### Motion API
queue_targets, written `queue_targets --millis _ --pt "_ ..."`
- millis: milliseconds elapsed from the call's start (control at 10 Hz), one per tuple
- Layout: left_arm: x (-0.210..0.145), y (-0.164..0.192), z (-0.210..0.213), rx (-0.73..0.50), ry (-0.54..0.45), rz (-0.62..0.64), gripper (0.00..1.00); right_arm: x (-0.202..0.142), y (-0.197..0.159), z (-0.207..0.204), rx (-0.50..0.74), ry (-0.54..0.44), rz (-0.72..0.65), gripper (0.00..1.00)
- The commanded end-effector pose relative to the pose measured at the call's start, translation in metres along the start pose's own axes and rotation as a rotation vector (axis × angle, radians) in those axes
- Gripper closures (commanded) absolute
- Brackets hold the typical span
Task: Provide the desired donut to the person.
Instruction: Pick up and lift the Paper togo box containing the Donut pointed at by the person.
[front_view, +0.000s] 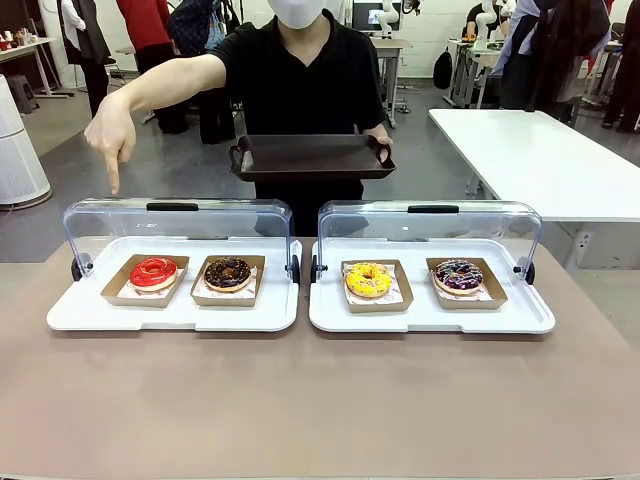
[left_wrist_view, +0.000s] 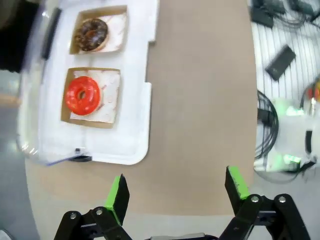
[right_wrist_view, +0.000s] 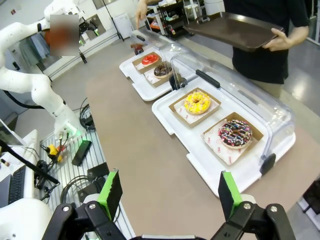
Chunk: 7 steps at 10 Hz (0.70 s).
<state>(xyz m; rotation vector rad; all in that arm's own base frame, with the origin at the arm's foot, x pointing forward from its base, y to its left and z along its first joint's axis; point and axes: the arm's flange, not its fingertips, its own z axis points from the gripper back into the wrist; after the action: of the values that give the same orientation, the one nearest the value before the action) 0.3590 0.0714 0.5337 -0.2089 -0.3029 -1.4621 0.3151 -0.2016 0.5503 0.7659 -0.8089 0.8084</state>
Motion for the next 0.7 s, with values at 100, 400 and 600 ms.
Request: queue_targets --millis 100,400,600 --pt "0.015 0.025 -0.074 -0.06 0.167 -0.14 0.0 0.001 -0.003 0.0 0.007 -0.024 0.011 0.0" --pt "0.017 0.056 -0.139 -0.045 0.281 -0.137 0.0 0.001 -0.003 0.0 0.007 -0.024 0.011 0.0" --pt "0.02 0.071 -0.162 -0.036 0.278 -0.142 0.0 0.001 -0.003 0.0 0.007 -0.024 0.011 0.0"
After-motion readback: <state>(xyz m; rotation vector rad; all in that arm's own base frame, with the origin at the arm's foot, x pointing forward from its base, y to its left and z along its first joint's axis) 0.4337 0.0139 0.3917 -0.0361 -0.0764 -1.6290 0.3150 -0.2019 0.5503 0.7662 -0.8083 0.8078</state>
